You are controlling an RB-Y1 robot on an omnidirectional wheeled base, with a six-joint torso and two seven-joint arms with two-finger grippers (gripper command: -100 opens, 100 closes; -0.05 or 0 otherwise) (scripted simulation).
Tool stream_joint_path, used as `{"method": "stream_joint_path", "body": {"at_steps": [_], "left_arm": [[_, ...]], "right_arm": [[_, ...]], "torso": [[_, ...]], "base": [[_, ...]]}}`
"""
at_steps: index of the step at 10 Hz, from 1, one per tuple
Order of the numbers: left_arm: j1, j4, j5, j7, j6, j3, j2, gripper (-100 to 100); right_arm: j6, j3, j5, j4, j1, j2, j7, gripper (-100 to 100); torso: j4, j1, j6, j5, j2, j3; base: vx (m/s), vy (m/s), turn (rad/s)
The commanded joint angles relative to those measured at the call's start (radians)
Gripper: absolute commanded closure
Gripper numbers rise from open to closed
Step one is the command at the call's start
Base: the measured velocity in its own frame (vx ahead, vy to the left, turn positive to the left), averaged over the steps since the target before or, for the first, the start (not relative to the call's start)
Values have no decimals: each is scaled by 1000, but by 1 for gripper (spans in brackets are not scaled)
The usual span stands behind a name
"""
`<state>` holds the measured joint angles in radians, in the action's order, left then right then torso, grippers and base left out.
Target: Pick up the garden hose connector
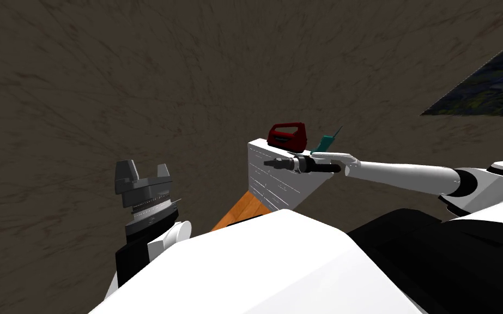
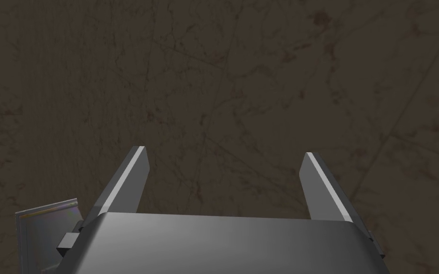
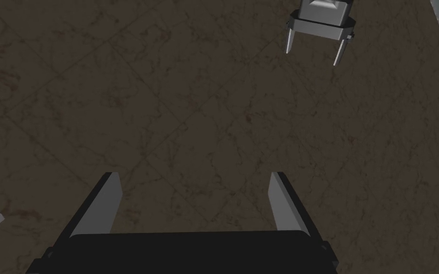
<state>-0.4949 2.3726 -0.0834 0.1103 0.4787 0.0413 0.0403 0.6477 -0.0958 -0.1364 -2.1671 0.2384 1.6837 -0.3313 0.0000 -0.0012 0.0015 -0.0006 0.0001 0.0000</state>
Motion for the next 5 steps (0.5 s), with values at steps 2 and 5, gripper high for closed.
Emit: {"method": "stream_joint_path", "body": {"at_steps": [2,5], "left_arm": [[0,0,0,0,0,0,0,0],[0,0,0,0,0,0,0,0]], "right_arm": [[-1,-17,-12,27,-30,80,-9,-100],[-1,-17,-12,27,-30,151,-9,-100]], "torso": [[0,1,0,0,0,0],[0,1,0,0,0,0]], "base": [[0,-21,56],[1,-19,20]]}}
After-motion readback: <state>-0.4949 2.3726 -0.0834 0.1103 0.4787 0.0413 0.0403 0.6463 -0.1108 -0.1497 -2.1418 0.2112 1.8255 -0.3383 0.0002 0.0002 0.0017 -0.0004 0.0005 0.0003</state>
